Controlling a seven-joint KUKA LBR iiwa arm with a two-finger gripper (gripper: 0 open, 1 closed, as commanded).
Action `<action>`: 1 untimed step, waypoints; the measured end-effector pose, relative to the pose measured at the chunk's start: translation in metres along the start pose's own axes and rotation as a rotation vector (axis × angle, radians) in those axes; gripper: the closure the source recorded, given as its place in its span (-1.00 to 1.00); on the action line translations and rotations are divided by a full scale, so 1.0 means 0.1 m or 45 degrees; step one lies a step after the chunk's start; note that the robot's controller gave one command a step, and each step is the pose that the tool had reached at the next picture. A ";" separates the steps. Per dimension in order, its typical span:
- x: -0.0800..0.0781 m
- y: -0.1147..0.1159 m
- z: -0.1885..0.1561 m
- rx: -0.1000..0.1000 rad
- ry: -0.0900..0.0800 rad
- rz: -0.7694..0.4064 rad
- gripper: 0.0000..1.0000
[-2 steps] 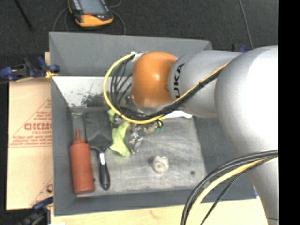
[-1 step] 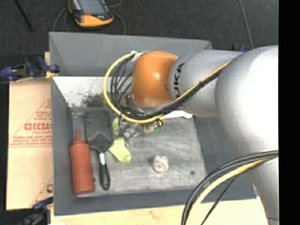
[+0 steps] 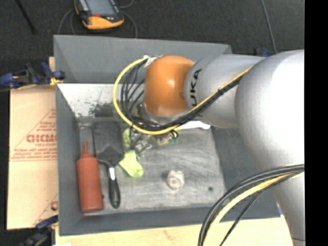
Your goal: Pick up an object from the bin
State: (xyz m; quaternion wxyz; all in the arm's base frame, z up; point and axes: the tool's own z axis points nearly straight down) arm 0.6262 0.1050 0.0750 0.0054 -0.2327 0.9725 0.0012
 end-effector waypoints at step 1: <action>-0.22 0.07 -1.31 0.003 0.007 0.039 1.00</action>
Offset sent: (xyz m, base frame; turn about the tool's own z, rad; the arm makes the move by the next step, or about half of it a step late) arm 0.0000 0.0000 0.0000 0.0000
